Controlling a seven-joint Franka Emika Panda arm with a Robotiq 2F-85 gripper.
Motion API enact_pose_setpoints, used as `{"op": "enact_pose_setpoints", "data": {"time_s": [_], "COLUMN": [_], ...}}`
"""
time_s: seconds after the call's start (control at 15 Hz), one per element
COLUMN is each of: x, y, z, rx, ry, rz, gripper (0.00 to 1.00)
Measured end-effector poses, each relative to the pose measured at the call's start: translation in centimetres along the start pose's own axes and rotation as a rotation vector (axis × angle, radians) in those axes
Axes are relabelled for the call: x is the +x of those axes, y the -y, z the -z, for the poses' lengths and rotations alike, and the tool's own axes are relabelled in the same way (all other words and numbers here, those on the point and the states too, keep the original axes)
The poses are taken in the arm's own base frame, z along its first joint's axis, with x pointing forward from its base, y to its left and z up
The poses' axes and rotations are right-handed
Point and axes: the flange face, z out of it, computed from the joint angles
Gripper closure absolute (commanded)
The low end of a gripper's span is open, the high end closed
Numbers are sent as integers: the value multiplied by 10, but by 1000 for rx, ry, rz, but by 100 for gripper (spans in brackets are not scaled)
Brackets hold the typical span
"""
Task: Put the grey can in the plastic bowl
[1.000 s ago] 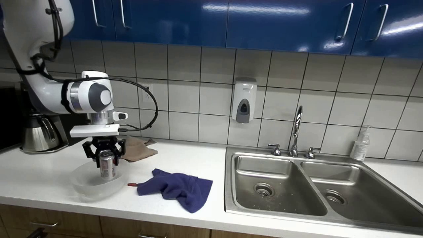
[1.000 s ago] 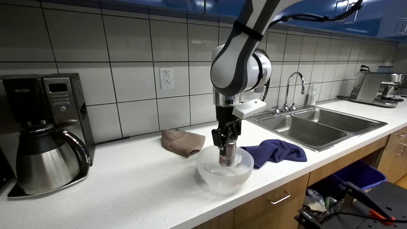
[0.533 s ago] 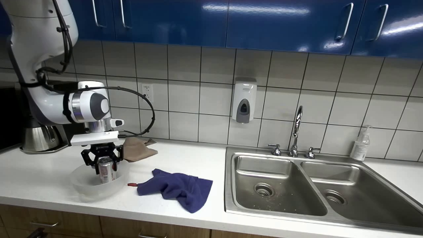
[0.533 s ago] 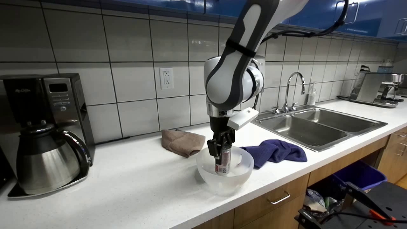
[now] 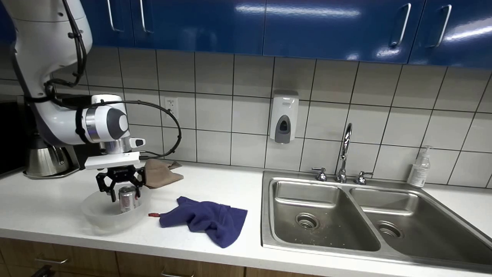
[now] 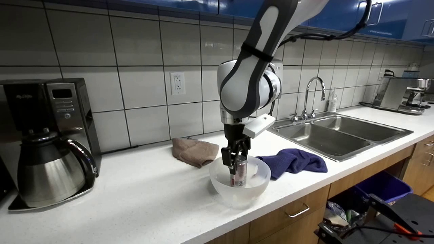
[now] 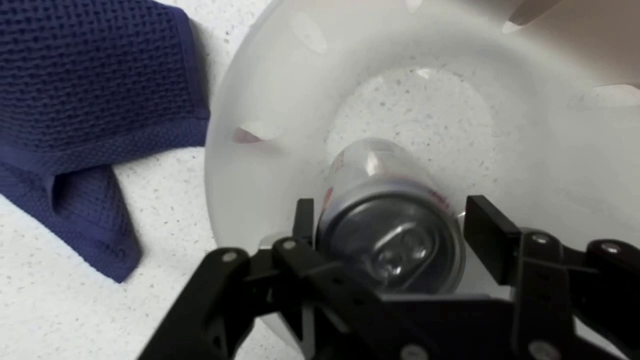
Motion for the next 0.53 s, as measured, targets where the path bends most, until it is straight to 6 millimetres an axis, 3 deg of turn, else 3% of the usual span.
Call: {"op": "enact_pose_setpoints", "data": {"time_s": [0.53], "x": [-1], "y": [-4], "z": [7], "rx": [-14], "ry": [-1], "rz": [6], "gripper": [0]}}
